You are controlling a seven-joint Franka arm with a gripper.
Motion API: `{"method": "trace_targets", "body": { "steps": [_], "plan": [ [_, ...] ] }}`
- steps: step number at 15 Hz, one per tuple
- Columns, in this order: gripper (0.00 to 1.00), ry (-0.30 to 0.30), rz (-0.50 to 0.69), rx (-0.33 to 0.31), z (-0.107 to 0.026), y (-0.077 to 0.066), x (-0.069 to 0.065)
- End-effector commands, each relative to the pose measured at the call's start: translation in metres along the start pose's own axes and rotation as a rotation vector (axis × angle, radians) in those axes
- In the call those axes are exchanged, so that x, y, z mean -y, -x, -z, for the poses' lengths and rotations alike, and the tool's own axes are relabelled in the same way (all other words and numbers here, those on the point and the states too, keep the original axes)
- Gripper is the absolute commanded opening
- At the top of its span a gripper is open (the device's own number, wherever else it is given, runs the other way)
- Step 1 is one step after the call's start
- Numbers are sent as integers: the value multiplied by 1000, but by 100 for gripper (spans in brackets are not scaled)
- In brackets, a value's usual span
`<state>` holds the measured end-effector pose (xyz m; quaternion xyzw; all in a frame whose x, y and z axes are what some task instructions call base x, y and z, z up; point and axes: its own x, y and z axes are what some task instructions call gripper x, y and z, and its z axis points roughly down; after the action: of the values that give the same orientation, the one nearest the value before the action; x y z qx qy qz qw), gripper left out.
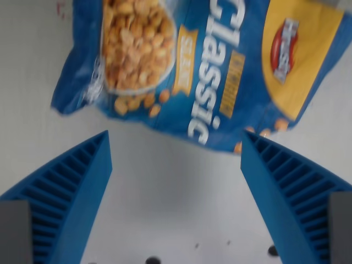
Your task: Move above the blue bag
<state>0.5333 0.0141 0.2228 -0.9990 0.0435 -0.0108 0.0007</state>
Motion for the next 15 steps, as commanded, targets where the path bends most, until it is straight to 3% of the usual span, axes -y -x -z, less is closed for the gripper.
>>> {"method": "trace_targets", "body": {
  "steps": [1, 8, 15],
  "plan": [
    [100, 27, 90, 8, -4, -17, -6],
    [100, 18, 107, -3, -15, -41, -19],
    [100, 7, 107, -1, -22, -56, -28]
  ]
}}
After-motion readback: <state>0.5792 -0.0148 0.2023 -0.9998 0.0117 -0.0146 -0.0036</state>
